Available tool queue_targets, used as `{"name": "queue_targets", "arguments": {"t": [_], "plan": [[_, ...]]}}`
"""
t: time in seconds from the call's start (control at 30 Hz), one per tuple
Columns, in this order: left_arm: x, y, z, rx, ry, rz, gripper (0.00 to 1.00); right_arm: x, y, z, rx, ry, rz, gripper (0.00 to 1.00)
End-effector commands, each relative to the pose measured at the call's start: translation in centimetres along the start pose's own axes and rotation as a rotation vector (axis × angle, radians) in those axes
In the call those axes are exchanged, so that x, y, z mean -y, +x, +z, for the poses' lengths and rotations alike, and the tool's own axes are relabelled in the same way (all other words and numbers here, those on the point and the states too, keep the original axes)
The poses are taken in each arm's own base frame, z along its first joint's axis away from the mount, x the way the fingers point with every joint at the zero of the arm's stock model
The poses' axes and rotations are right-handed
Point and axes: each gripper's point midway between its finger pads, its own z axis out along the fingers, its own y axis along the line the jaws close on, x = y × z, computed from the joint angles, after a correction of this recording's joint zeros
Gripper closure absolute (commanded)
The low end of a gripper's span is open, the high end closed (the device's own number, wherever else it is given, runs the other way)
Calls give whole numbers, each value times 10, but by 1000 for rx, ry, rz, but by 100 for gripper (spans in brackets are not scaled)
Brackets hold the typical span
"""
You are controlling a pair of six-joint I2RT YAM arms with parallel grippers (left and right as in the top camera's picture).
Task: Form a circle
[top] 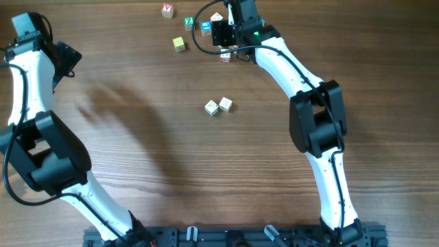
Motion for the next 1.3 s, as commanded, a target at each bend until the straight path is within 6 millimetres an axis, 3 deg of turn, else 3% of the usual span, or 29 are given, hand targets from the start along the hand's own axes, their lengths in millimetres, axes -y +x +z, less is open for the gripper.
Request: {"name": "queue_targets", "arguments": {"t": [0.0, 0.1, 0.27, 0.4, 0.67, 0.87, 1.13, 1.27], "plan": [[0, -7, -7, 20, 9, 0, 0, -8, -17, -10, 39, -16, -6, 11], [0, -7, -7, 20, 9, 0, 0, -6, -8, -6, 11, -10, -6, 12], [0, -7, -7, 20, 9, 0, 0, -5, 27, 3, -102, 6, 37, 21], [0, -7, -7, 20, 9, 0, 0, -16, 44, 1, -161, 8, 50, 33], [0, -7, -7, 20, 9, 0, 0, -12, 78, 3, -263, 83, 55, 36], [0, -7, -7, 19, 8, 0, 0, -11, 78, 5, -260, 83, 55, 49], [0, -7, -7, 20, 9, 0, 0, 0, 70, 6, -220, 156, 43, 51], [0, -7, -7, 19, 8, 0, 0, -2, 68, 6, -211, 147, 45, 64]]}}
